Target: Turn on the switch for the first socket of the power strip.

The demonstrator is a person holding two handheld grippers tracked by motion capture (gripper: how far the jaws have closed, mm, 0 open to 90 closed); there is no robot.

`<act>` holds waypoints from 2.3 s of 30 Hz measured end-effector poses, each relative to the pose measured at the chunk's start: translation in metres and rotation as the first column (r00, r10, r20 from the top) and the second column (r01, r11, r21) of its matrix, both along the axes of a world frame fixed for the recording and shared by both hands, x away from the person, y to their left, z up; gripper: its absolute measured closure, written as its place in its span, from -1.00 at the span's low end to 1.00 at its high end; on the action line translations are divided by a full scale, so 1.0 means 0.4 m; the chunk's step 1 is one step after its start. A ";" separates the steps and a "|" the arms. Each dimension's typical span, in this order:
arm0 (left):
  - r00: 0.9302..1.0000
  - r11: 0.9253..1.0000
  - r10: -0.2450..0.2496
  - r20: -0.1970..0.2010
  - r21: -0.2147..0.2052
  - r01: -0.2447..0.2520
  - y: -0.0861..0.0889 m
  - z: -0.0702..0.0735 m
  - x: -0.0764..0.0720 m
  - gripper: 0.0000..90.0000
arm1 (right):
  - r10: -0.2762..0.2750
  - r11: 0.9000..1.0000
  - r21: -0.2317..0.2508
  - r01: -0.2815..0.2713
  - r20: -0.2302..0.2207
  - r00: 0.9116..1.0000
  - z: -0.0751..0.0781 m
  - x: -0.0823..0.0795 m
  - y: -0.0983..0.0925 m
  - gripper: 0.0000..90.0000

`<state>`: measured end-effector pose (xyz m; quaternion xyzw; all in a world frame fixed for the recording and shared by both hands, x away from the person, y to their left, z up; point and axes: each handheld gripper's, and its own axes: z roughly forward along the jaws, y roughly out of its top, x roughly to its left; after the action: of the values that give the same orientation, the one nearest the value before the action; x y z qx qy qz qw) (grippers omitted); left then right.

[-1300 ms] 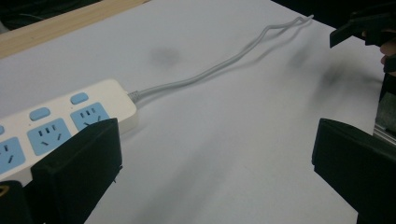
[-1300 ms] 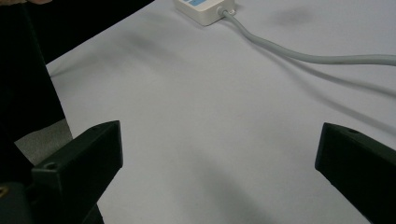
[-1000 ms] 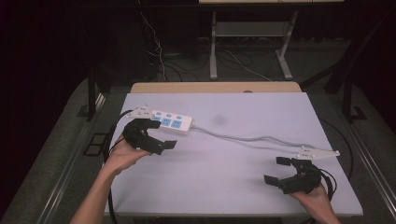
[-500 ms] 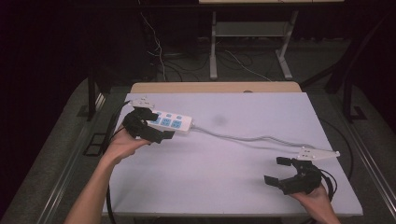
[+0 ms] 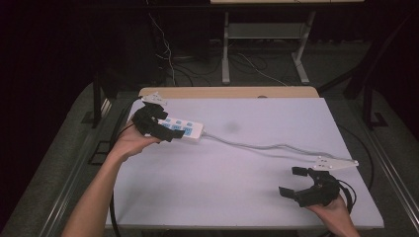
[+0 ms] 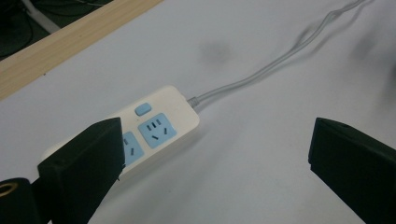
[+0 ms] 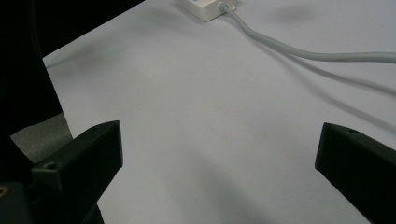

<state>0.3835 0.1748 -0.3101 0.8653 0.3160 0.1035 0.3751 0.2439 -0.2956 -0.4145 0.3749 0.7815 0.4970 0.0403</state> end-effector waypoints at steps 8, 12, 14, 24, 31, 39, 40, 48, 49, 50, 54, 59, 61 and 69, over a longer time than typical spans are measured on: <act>1.000 1.000 0.008 -0.006 0.028 -0.008 -0.003 0.011 0.037 -0.92 | 0.004 1.000 -0.006 -0.004 0.000 1.000 -0.002 0.000 0.002 -0.99; 1.000 0.999 0.007 -0.007 0.048 -0.007 -0.008 0.019 0.059 -0.90 | 0.004 1.000 -0.007 -0.004 -0.001 1.000 -0.002 0.000 0.003 -0.99; 1.000 0.998 0.011 -0.005 0.056 -0.010 -0.013 0.025 0.074 -0.88 | 0.002 1.000 -0.005 -0.002 0.000 1.000 -0.002 0.000 0.002 -0.99; 1.000 0.996 -0.001 -0.018 0.091 0.003 -0.025 0.024 0.119 -0.54 | -0.001 1.000 -0.008 0.001 -0.003 1.000 -0.004 0.000 0.002 -0.99; 0.999 0.996 0.026 -0.024 0.090 -0.024 -0.025 0.015 0.157 -0.14 | -0.006 1.000 -0.006 0.006 0.001 1.000 -0.004 -0.002 -0.003 -0.99; 0.998 0.998 0.047 -0.037 0.041 -0.045 -0.003 -0.001 0.193 0.43 | -0.012 1.000 -0.007 0.012 -0.002 1.000 -0.004 -0.003 -0.008 -0.99; 0.998 0.998 0.047 -0.037 0.041 -0.045 -0.003 -0.001 0.193 0.49 | -0.012 1.000 -0.007 0.012 -0.002 1.000 -0.004 -0.003 -0.008 -0.99; 0.997 0.997 0.077 -0.029 -0.019 -0.078 0.006 -0.022 0.225 0.98 | -0.013 1.000 -0.015 0.013 -0.009 1.000 -0.004 -0.003 -0.006 -0.99; 0.996 0.996 0.081 -0.031 -0.017 -0.082 0.004 -0.027 0.229 0.98 | -0.011 1.000 -0.018 0.010 -0.008 1.000 -0.004 -0.003 -0.006 -0.99; 0.996 0.996 0.081 -0.031 -0.017 -0.082 0.004 -0.027 0.229 0.98 | -0.010 1.000 -0.019 0.010 -0.010 1.000 -0.004 -0.003 -0.005 -0.99; 0.995 0.996 0.091 -0.045 -0.020 -0.092 -0.006 -0.047 0.241 0.98 | -0.010 1.000 -0.024 0.009 -0.010 1.000 -0.004 -0.003 -0.006 -0.99; 0.993 0.995 0.098 -0.061 -0.026 -0.099 -0.019 -0.071 0.256 0.98 | -0.010 1.000 -0.028 0.009 -0.008 1.000 -0.003 -0.003 -0.007 -0.99; 0.993 0.994 0.100 -0.065 -0.030 -0.102 -0.020 -0.076 0.259 0.98 | -0.010 1.000 -0.029 0.010 -0.007 1.000 -0.002 -0.004 -0.008 -0.99; 0.993 0.994 0.099 -0.067 -0.035 -0.102 -0.028 -0.101 0.267 0.98 | -0.004 1.000 -0.030 0.004 -0.008 1.000 -0.003 -0.003 -0.007 -0.99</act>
<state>0.4903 0.1638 -0.3504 0.8438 0.3731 0.0879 0.3755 0.2427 -0.2984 -0.4156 0.3779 0.7882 0.4837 0.0439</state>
